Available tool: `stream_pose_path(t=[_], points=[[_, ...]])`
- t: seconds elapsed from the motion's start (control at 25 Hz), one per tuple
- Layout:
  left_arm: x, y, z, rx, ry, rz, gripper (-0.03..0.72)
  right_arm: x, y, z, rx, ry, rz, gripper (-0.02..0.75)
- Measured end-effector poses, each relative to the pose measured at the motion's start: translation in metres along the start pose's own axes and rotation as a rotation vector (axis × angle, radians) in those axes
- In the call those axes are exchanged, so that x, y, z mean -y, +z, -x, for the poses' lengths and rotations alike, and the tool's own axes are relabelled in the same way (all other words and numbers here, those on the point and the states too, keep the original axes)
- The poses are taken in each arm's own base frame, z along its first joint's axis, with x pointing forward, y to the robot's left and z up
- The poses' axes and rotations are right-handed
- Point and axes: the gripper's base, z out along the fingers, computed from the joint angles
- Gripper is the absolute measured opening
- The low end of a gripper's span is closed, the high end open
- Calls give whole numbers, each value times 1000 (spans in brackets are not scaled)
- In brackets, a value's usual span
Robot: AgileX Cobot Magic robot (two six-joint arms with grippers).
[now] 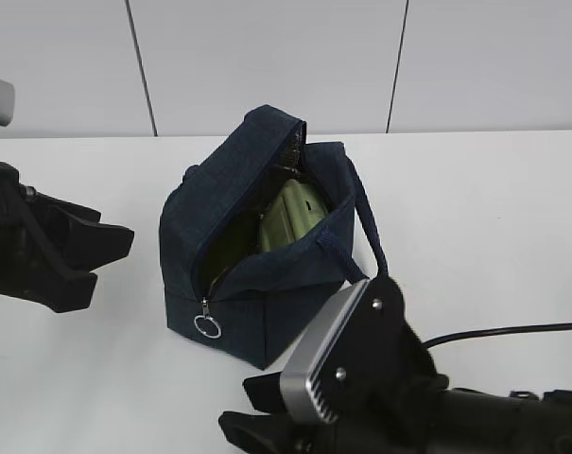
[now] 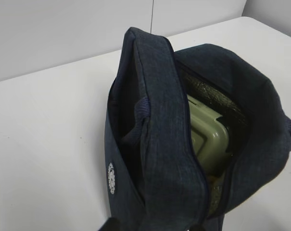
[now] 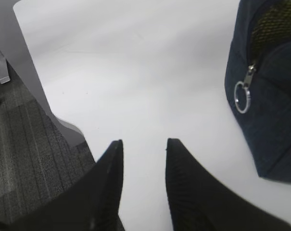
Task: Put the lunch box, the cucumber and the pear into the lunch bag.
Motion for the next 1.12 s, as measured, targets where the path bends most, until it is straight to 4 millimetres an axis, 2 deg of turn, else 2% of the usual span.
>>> stream_pose_path(t=[0.12, 0.24, 0.4, 0.52, 0.68, 0.88, 1.12], points=[[0, 0, 0, 0, 0, 0, 269, 2, 19, -17, 18, -12, 2, 241], [0, 0, 0, 0, 0, 0, 267, 11, 39, -35, 12, 11, -69, 246], [0, 0, 0, 0, 0, 0, 266, 17, 58, -47, 48, -31, -109, 264], [0, 0, 0, 0, -3, -1, 257, 22, 71, -48, 77, -27, -146, 297], [1, 0, 1, 8, -57, -9, 250, 31, 81, -38, 117, -1, -229, 328], [1, 0, 1, 11, -77, -12, 248, 33, 95, -31, 34, 3, -243, 331], [1, 0, 1, 11, -77, -13, 241, 38, 101, -24, 14, 13, -297, 332]])
